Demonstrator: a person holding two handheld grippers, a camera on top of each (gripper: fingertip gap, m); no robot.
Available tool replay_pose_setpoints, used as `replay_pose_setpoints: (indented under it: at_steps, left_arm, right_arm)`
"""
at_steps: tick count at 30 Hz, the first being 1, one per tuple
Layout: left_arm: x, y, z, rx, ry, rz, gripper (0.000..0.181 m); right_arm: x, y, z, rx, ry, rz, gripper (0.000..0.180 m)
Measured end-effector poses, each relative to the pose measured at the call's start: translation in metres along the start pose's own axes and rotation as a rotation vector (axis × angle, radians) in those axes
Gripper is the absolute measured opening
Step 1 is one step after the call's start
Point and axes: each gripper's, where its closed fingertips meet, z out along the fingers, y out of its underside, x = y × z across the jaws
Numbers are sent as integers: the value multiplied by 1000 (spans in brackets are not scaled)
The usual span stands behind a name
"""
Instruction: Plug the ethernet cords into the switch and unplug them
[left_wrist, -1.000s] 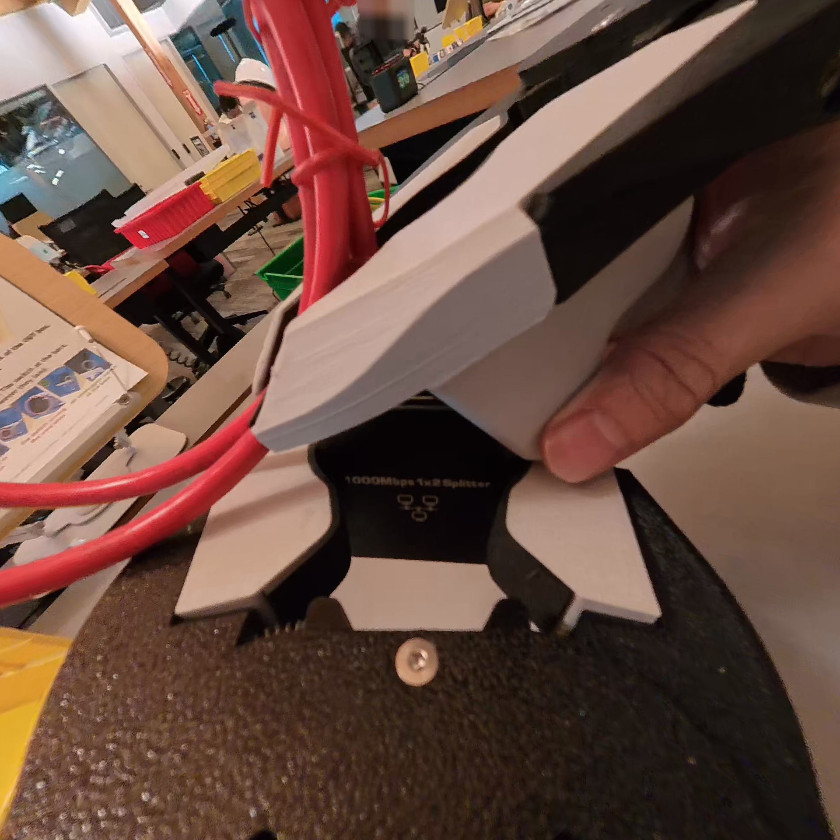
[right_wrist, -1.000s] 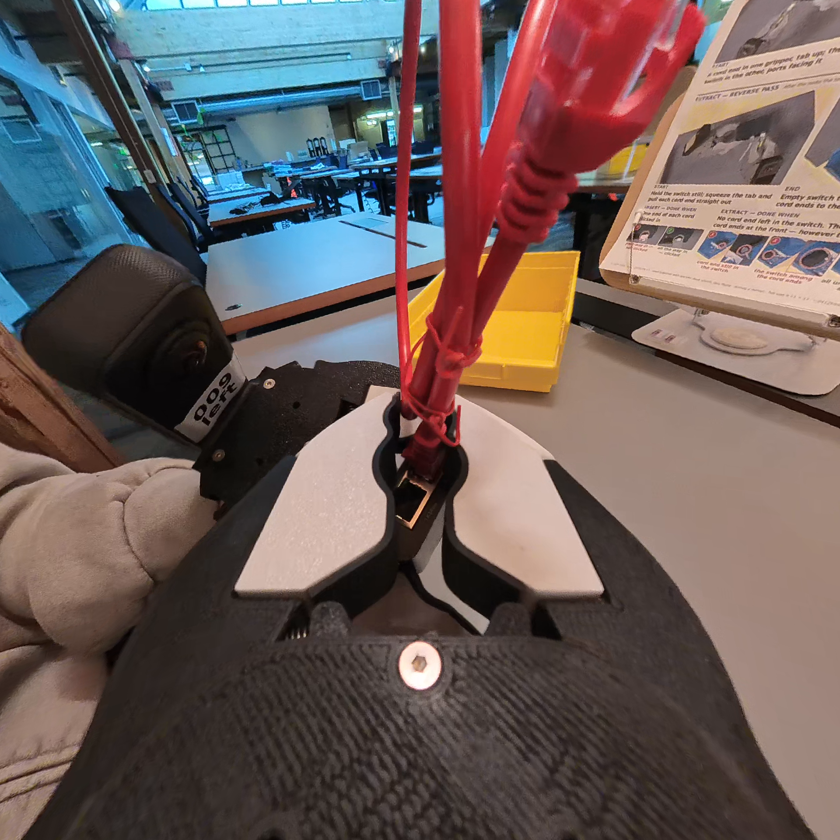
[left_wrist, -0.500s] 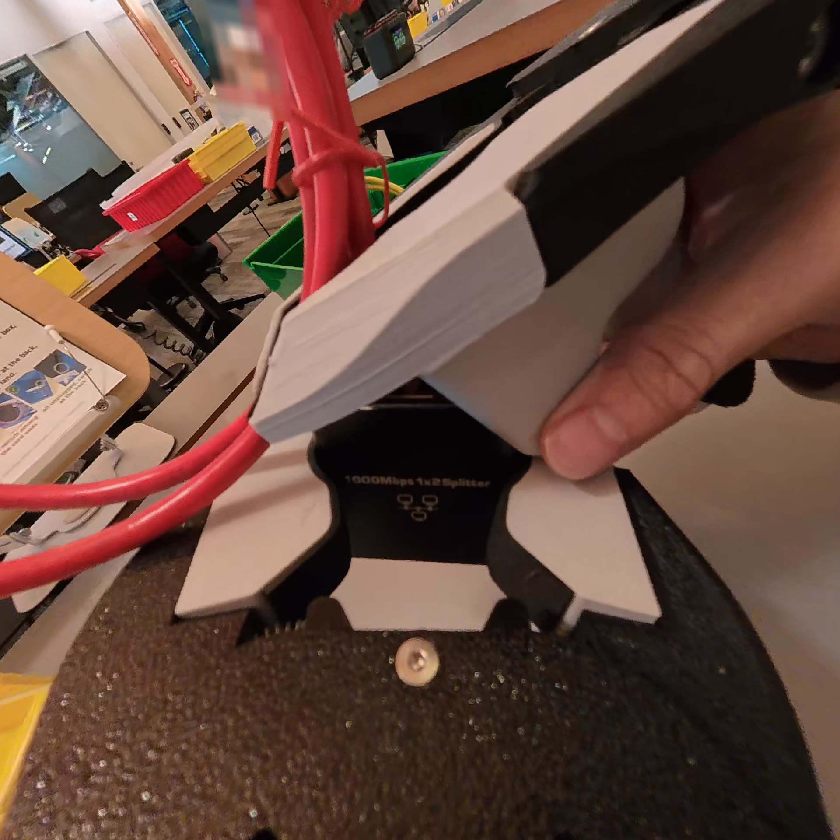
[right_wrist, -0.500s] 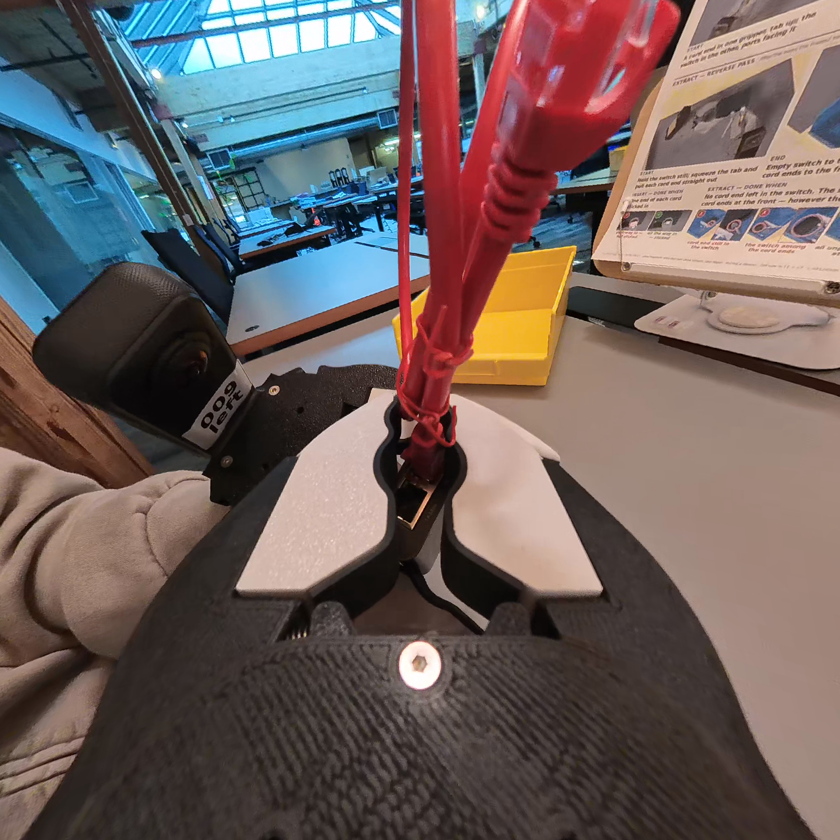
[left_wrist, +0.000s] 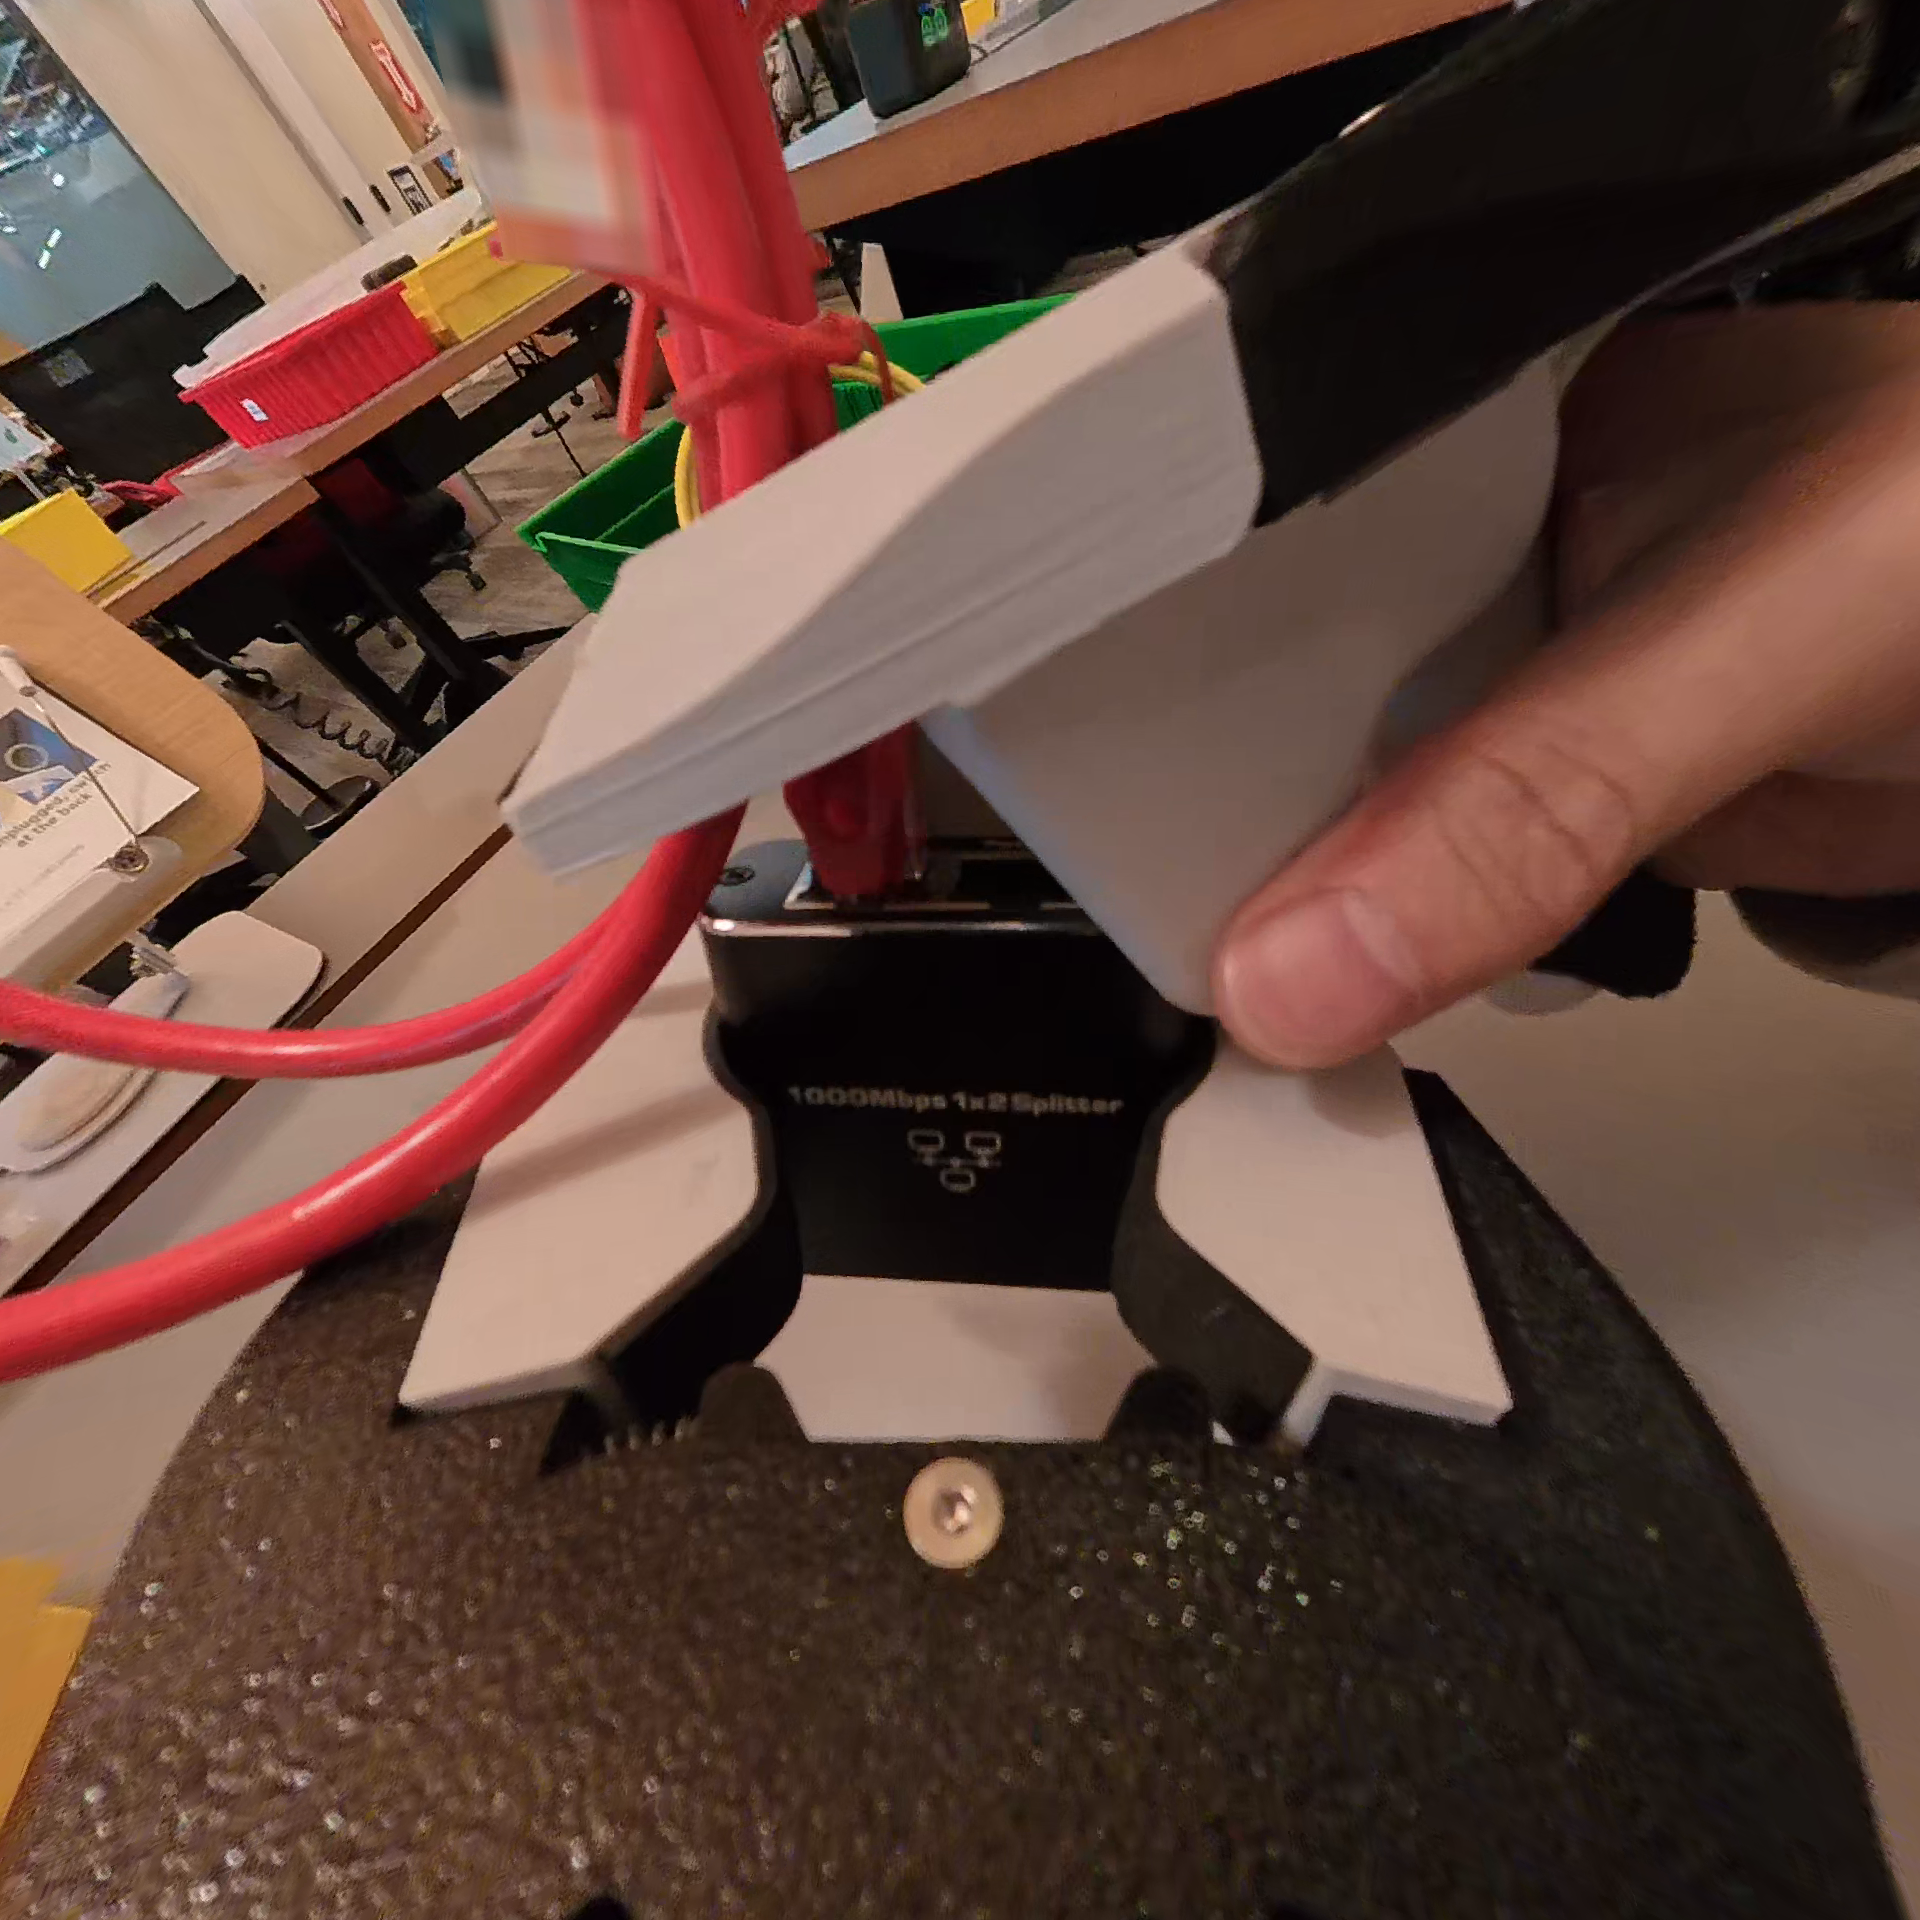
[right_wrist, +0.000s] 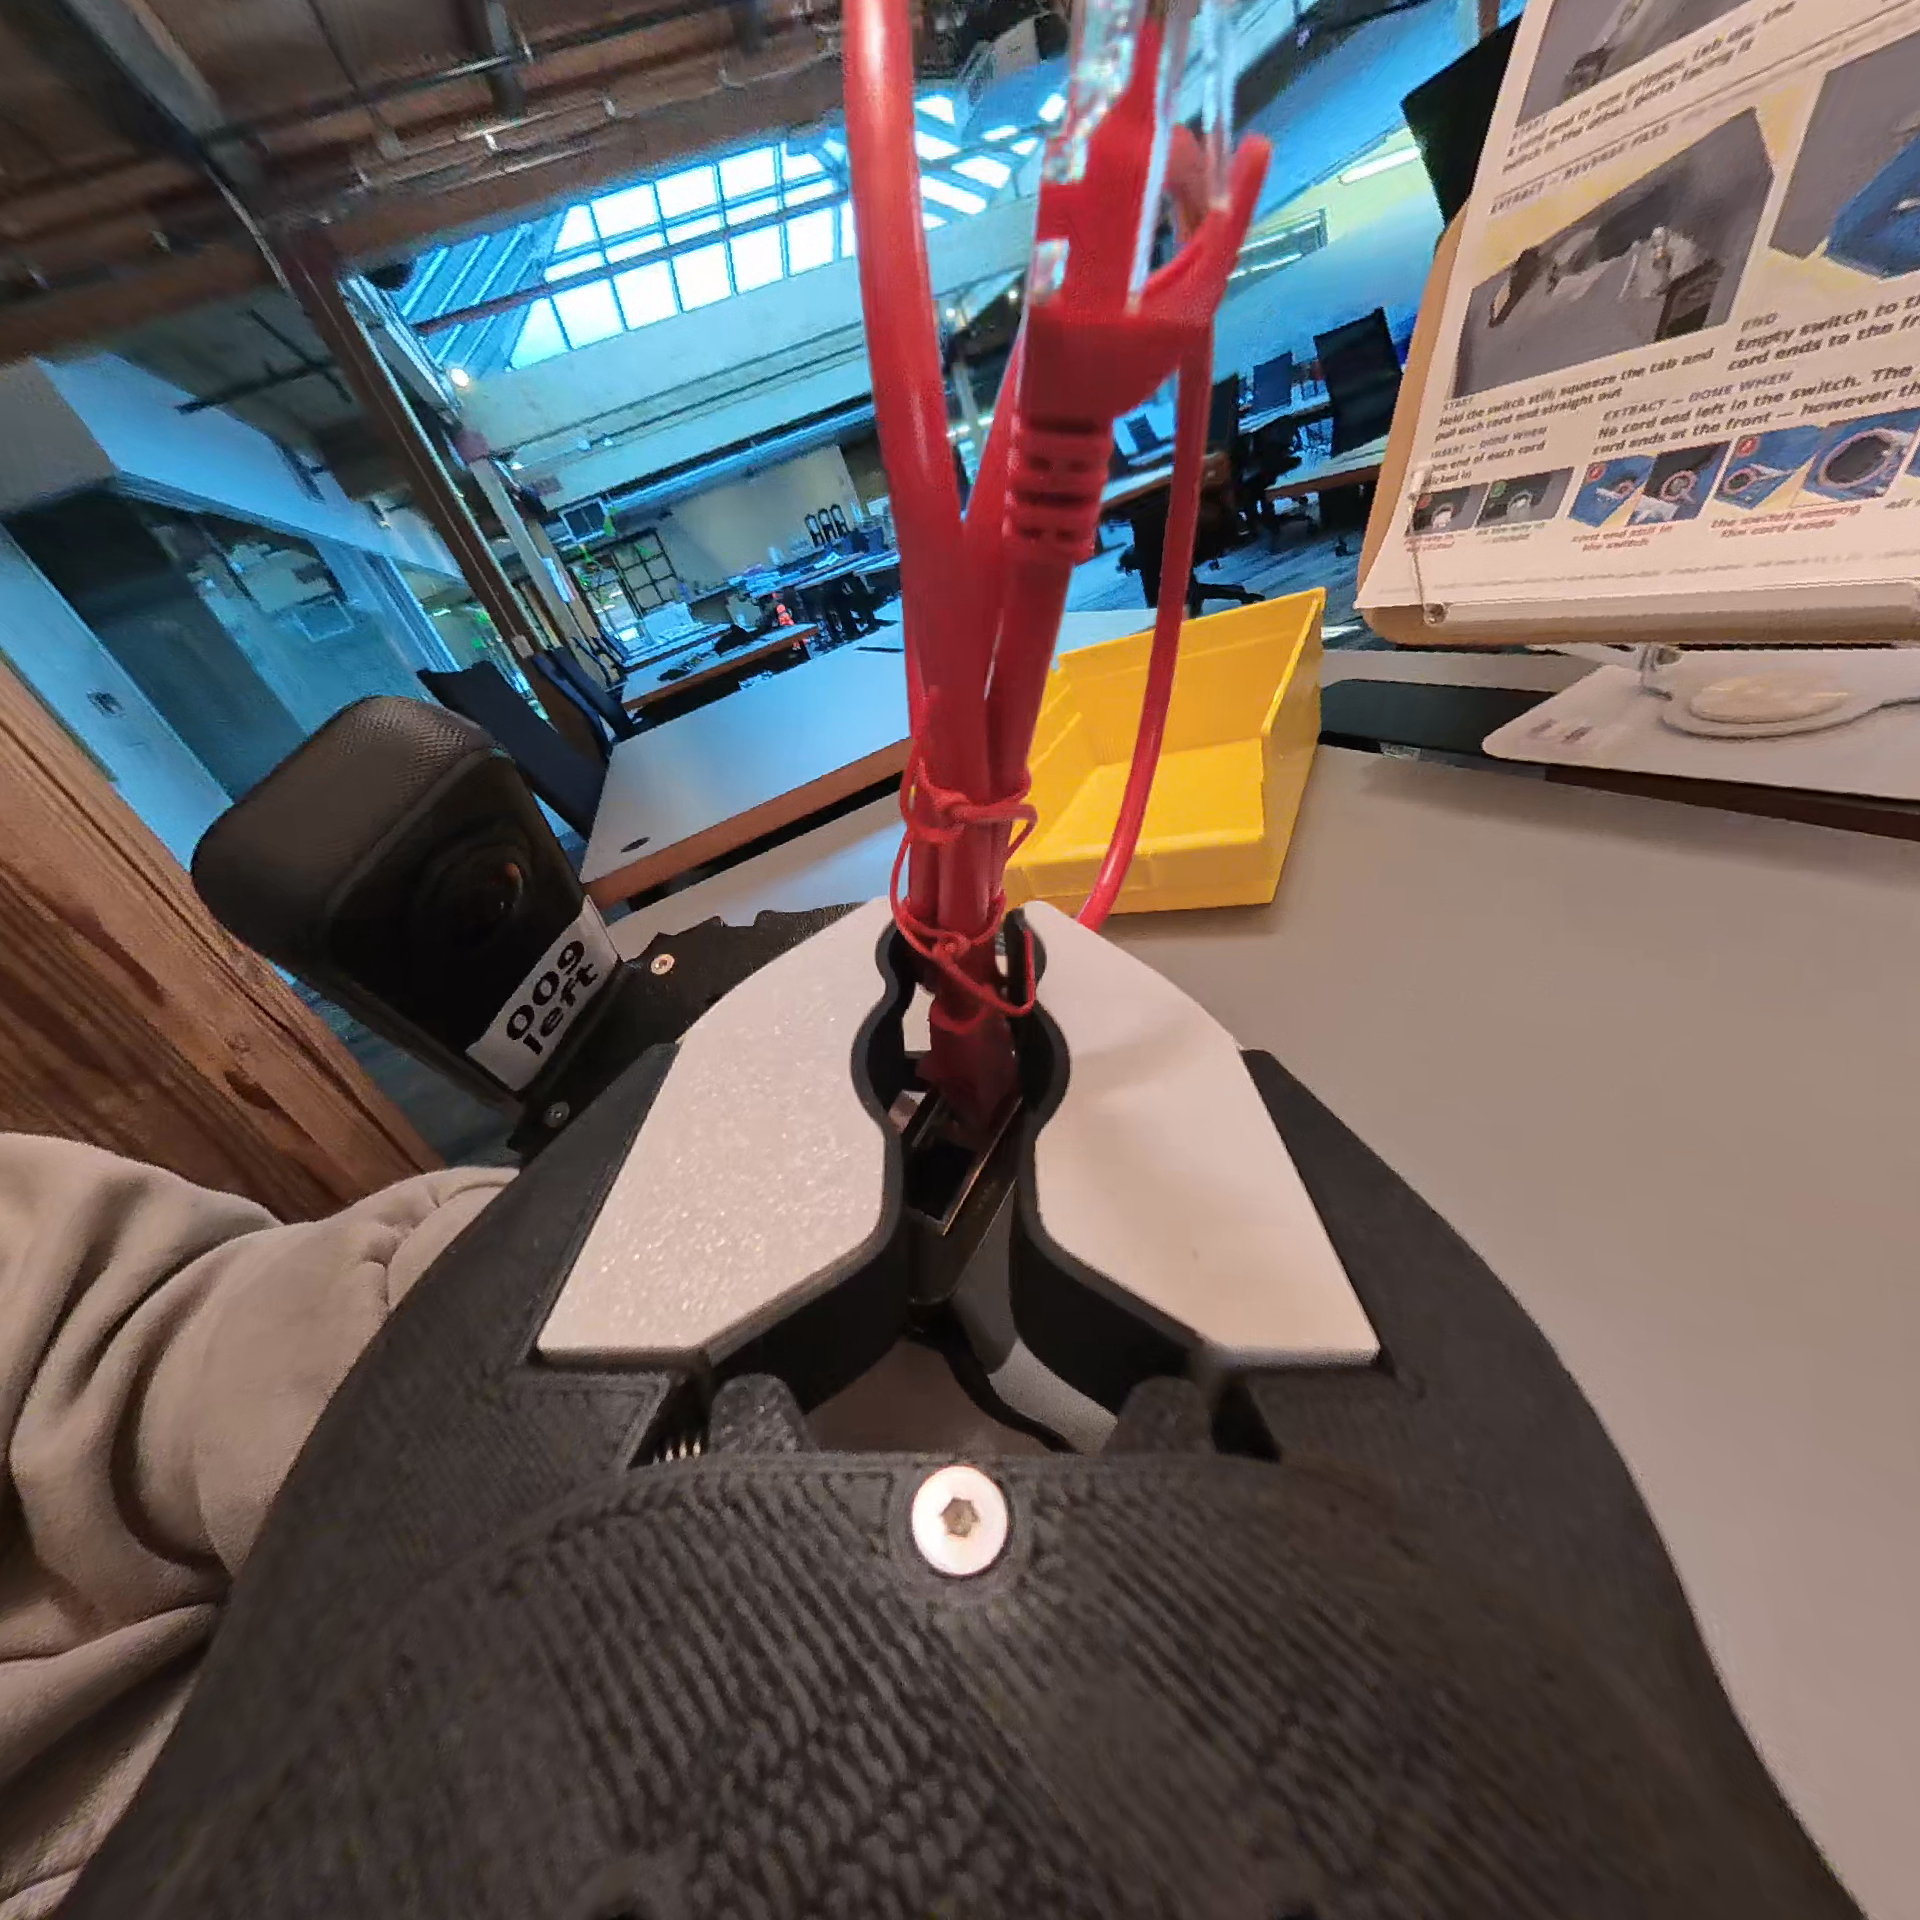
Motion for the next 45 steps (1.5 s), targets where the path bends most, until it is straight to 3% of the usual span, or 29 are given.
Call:
replay_pose_setpoints:
  at_steps: [17,20,27,45]
  left_arm:
    - [-26,13,-20,-35,-152,20,77]
    - [-37,16,-22,-70,-244,33,76]
    - [-53,13,-29,-98,-453,116,75]
    - [-62,11,-35,-102,-540,124,73]
  right_arm:
    - [-6,15,0,-119,-61,-24,21]
    - [-6,13,4,-97,-32,-36,13]
    - [-8,16,15,-94,57,-73,15]
    - [-9,16,15,-110,77,-120,14]
